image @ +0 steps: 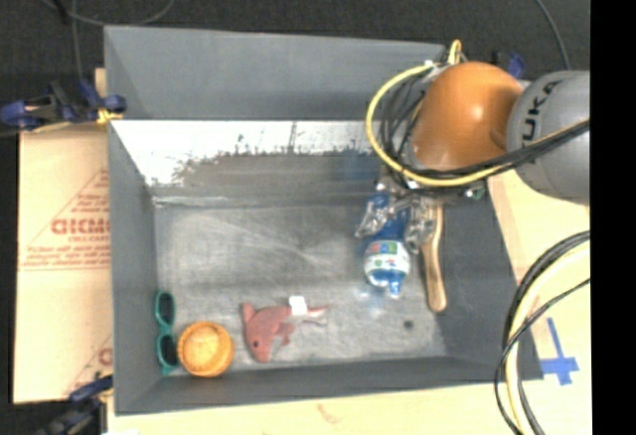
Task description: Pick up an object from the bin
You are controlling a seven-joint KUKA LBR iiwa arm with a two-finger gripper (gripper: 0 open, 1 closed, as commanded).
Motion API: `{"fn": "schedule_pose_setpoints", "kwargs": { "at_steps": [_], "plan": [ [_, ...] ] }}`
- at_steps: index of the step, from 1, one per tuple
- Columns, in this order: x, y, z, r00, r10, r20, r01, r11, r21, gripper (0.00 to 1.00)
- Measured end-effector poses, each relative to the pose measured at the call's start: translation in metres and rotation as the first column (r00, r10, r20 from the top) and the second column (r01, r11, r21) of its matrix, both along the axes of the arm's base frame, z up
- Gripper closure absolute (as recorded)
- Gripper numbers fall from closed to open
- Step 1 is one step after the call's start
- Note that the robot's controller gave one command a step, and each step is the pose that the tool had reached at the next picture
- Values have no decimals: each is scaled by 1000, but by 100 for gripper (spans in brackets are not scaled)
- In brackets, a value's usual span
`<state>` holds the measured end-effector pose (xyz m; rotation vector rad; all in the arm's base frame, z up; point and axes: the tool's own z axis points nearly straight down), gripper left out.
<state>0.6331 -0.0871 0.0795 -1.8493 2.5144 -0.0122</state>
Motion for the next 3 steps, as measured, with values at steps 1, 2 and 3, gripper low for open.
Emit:
{"fn": "schedule_pose_setpoints", "kwargs": {
  "at_steps": [1, 2, 3],
  "plan": [
    [0, 0, 0, 1000, 0, 0, 0, 1000, 0, 100],
    [-1, 0, 2, 1000, -1, -1, 1, 1000, 1, 100],
    [-3, 1, 17, 1000, -1, -15, 1, 1000, 0, 100]
  ]
}}
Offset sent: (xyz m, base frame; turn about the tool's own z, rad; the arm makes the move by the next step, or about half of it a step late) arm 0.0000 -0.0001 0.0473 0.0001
